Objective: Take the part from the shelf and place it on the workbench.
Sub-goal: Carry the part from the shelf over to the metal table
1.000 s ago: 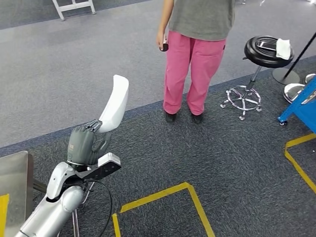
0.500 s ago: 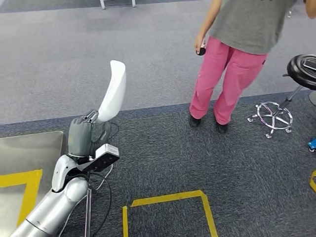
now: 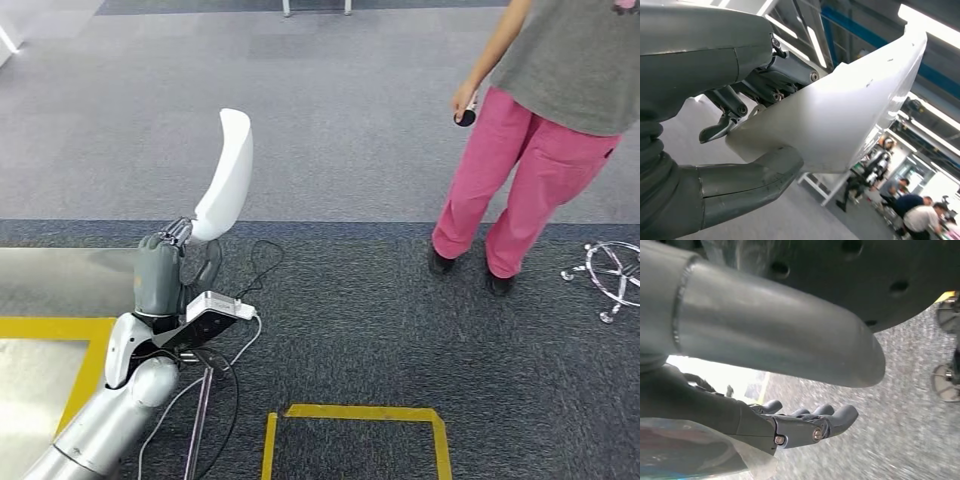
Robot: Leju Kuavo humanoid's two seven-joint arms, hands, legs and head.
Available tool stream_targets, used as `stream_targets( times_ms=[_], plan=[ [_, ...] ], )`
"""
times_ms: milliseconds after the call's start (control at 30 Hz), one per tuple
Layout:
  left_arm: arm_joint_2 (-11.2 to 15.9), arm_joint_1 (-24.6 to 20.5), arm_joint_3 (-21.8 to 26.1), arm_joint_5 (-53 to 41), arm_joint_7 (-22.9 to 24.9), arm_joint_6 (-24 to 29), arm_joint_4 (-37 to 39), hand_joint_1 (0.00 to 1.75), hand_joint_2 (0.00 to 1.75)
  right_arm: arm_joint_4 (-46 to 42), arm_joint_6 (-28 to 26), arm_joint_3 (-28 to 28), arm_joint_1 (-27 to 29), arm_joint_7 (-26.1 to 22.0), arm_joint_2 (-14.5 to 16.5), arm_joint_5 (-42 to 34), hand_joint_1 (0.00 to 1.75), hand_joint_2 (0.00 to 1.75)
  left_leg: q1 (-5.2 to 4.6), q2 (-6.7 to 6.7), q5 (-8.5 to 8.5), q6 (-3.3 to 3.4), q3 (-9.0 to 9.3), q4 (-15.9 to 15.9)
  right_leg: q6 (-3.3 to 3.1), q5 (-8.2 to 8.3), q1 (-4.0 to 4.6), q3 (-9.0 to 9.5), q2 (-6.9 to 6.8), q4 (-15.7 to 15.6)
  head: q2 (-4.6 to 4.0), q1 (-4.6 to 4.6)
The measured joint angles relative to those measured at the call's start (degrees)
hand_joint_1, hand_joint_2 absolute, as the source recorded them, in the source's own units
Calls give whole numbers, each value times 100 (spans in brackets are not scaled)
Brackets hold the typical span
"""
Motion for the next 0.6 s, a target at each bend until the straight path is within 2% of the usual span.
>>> stream_targets(
  times_ms=[33, 67, 100, 133, 167, 200, 267, 300, 333, 400, 433, 467, 533, 567, 600],
  plan=[
    [-6, -8, -1, -1, -2, -7, 0, 175, 175, 0, -25, -1, 5, -2, -1, -2, 0, 0, 8, 100, -176, -20, -185, 395, -26, -14, 12, 14, -91, -2, 1, -14],
    [-10, -10, -3, -2, -2, -17, 1, 175, 175, 0, -54, -1, 7, -5, -2, -1, 0, 0, 19, 139, -305, -36, -355, 747, -38, -27, 20, 24, -183, -1, 1, -14],
    [-11, -8, -5, -5, 3, -29, 1, 175, 175, 0, -88, -1, 6, -11, -4, 2, 0, 0, 26, 155, -344, -44, -455, 956, -44, -40, 26, 34, -270, 0, 1, -15],
    [-9, -6, -7, -14, 14, -44, 2, 175, 175, 0, -124, -1, 4, -19, -6, 6, 0, 0, 31, 165, -271, -45, -449, 946, -43, -54, 29, 47, -354, 1, 1, -15],
    [-6, -7, -7, -31, 29, -63, 1, 175, 175, 0, -153, -1, 1, -28, -8, 11, 0, 0, 29, 193, -100, -35, -323, 701, -35, -70, 32, 68, -428, 1, 1, -16],
    [-3, -11, -7, -50, 49, -80, 1, 175, 175, 0, -177, -1, -3, -35, -9, 16, 0, 0, 21, 266, 112, -13, -118, 308, -24, -91, 34, 97, -496, 1, 1, -16],
    [-4, -29, -9, -84, 82, -104, -1, 175, 175, 0, -206, -1, -8, -41, -9, 22, 0, 0, -49, 528, 342, 52, 244, -388, 19, -135, 60, 140, -616, 3, 2, -16],
    [-6, -39, -10, -92, 93, -106, -2, 175, 175, 0, -214, -1, -11, -40, -10, 24, 0, 0, -84, 615, 361, 82, 324, -563, 44, -153, 72, 152, -678, 2, 1, -10],
    [-5, -47, -11, -98, 98, -107, -2, 175, 175, 0, -219, -1, -14, -36, -10, 25, 0, 0, -116, 639, 329, 106, 338, -616, 71, -165, 84, 162, -741, -5, 2, -7],
    [2, -48, -11, -105, 101, -107, -6, 175, 175, 0, -228, -1, -28, -29, -11, 27, 0, 0, -108, 511, 340, 156, 345, -671, 131, -207, 77, 193, -828, -11, 1, 0],
    [4, -55, -10, -107, 101, -107, -10, 175, 175, 0, -233, -1, -33, -28, -12, 28, 0, 0, -90, 443, 350, 191, 364, -696, 158, -272, 70, 174, -747, 57, 1, 2],
    [1, -66, -10, -107, 102, -106, -14, 175, 175, 0, -237, -1, -35, -32, -13, 28, 0, 0, -68, 378, 361, 224, 382, -722, 179, -382, 62, 95, -603, 235, 1, 14],
    [-16, -82, -14, -108, 102, -109, -19, 175, 175, 0, -242, -1, -29, -35, -14, 30, 0, 0, -44, 245, 366, 269, 395, -734, 195, -715, 55, -283, -260, 966, 0, 49],
    [-23, -78, -17, -108, 103, -111, -19, 175, 175, 0, -243, -1, -22, -34, -14, 30, 0, 0, -43, 172, 364, 277, 394, -731, 199, -848, 56, -509, -184, 1370, 0, 61],
    [-26, -70, -21, -110, 104, -113, -18, 175, 175, 0, -246, -1, -17, -30, -15, 31, 0, 0, -44, 93, 362, 281, 395, -728, 202, -888, 56, -688, -154, 1643, 0, 65]
  ],
)
